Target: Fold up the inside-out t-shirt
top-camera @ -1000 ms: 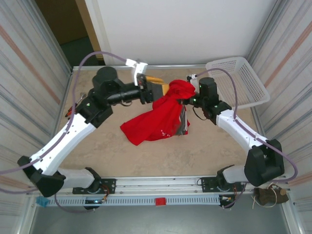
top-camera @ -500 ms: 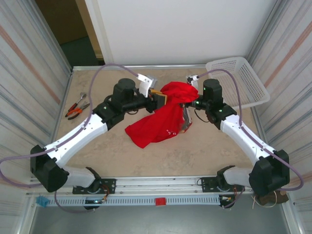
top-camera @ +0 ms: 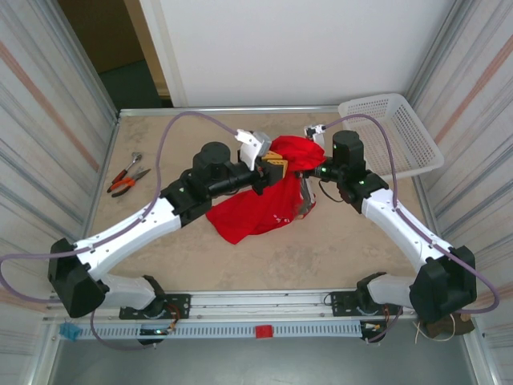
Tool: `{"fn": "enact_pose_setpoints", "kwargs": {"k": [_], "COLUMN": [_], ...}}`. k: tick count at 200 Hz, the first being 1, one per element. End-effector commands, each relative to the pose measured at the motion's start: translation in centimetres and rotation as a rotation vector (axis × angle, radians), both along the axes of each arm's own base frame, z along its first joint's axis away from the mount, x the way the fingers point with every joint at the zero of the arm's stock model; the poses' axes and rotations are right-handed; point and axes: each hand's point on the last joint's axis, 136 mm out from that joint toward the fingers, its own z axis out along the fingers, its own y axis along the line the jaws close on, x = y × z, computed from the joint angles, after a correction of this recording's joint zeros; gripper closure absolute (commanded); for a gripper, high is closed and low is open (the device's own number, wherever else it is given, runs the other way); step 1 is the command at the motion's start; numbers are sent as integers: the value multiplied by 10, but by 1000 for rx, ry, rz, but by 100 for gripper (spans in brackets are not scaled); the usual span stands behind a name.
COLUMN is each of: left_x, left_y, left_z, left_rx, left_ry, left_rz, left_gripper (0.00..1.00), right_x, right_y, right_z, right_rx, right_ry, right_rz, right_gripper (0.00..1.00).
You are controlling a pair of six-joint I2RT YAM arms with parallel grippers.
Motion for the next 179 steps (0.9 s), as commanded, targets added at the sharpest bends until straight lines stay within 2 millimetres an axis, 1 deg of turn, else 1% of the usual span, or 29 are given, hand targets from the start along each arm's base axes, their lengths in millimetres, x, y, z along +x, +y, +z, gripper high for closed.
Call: {"fn": "enact_pose_setpoints", "kwargs": {"k": [1,15,29,44,54,66,77,78,98,123,146,158,170,173,179], "left_x": [3,5,8,12,15,20,24,25,27,25,14,8,7,7,8], "left_y": [-8,-13,-16,-17,-17,-16,-14,-14,-5,13,29,34,39,40,42], "left_z": [29,30,30,32,33,36,42,41,60,87,111,120,126,127,128], "left_rx": [-52,-53,-56,-60,-55,-44,-35,-33,-40,-118,-222,-278,-332,-347,-369], "left_ry": [-63,-63,-61,-64,-66,-72,-69,-69,-54,59,197,261,332,346,370], "left_rz": [-14,-24,-21,-9,5,23,34,34,25,-64,-209,-283,-352,-364,-377], "left_gripper": [71,71,68,69,74,86,100,100,100,100,100,100,100,100,100], "right_x": [-5,-7,-9,-10,-11,-12,-12,-12,-9,6,22,32,43,46,51], "right_y": [4,6,8,9,8,8,7,7,2,-10,-15,-16,-16,-16,-17], "right_z": [12,13,13,13,13,12,11,11,6,-2,-11,-19,-26,-28,-32], "right_rx": [15,16,13,6,4,0,-3,-4,-11,-15,-27,-36,-52,-57,-71], "right_ry": [-36,-36,-39,-42,-41,-41,-41,-41,-32,0,37,66,95,104,125], "right_rz": [17,23,30,32,33,31,29,27,11,-35,-64,-79,-98,-104,-116], "right_gripper": [100,100,100,100,100,100,100,100,100,100,100,100,100,95,79]}}
